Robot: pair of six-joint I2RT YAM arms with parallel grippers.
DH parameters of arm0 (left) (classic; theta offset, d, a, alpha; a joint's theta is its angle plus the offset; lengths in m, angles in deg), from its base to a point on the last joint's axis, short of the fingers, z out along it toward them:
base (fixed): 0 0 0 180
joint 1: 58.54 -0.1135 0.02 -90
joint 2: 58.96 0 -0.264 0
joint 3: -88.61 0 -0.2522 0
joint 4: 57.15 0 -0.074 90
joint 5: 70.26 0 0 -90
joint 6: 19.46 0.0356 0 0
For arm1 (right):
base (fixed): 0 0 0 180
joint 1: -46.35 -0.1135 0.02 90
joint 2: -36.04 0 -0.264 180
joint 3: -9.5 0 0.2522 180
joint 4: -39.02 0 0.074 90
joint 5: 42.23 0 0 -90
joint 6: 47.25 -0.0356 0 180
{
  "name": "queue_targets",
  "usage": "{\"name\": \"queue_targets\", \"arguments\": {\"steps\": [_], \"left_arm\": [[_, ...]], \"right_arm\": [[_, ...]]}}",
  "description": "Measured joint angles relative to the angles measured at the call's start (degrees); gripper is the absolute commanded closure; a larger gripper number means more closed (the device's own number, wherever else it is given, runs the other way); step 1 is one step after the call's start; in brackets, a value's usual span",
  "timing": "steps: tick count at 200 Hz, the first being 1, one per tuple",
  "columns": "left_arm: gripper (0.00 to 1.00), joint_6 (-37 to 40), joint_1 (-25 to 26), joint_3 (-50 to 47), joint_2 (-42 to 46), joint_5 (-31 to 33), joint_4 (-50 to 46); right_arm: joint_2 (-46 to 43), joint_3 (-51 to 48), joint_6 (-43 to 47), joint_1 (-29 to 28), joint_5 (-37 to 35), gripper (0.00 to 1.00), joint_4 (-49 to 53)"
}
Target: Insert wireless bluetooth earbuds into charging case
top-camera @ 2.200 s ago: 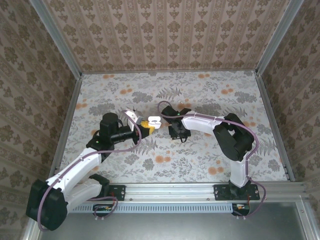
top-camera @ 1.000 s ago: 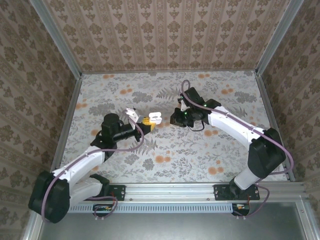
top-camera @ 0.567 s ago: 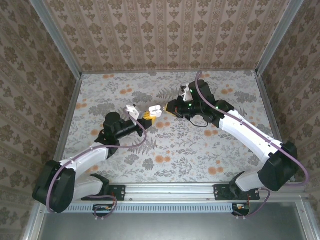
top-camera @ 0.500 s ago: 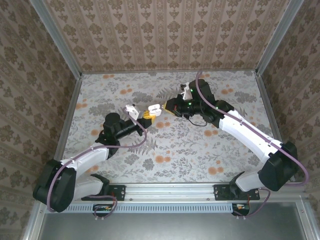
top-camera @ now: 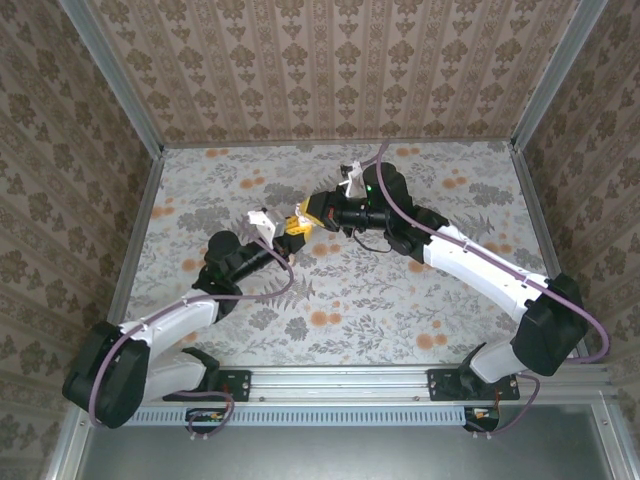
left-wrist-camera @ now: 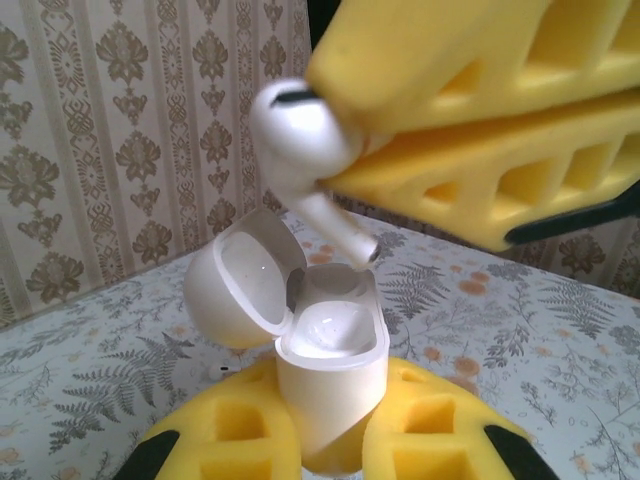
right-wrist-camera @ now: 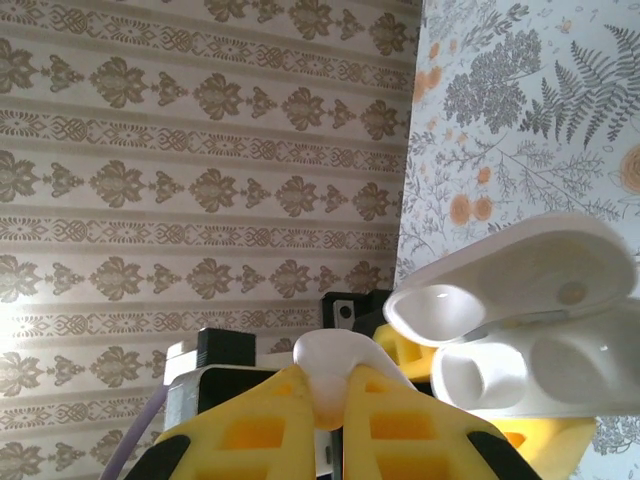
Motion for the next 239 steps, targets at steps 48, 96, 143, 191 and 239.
{"name": "queue_targets", "arguments": {"steps": [48, 96, 143, 191, 239], "left_arm": [[1.0, -0.26, 1.6, -0.61, 2.71, 2.05, 0.48], [1.0, -0.2, 1.64, -2.1, 6.34, 3.76, -2.38], [1.0, -0.15, 1.73, -2.1, 7.63, 4.5, -2.84], [1.0, 0.24, 2.03, -2.1, 7.65, 4.48, -2.45], [1.0, 0.24, 2.01, -2.1, 8.39, 5.18, -2.99]], "right_arm": [[-0.24, -2.03, -0.02, -0.24, -1.16, 0.9, -3.45], [-1.44, -5.73, -0.04, -1.42, -2.86, 0.9, -7.1], [-1.53, -6.03, -1.05, -2.73, -3.3, 0.9, -9.81], [-1.51, -6.03, -1.73, -3.91, -3.52, 0.9, -11.21], [-1.49, -7.43, -2.58, -4.17, -3.63, 0.9, -13.31]]}}
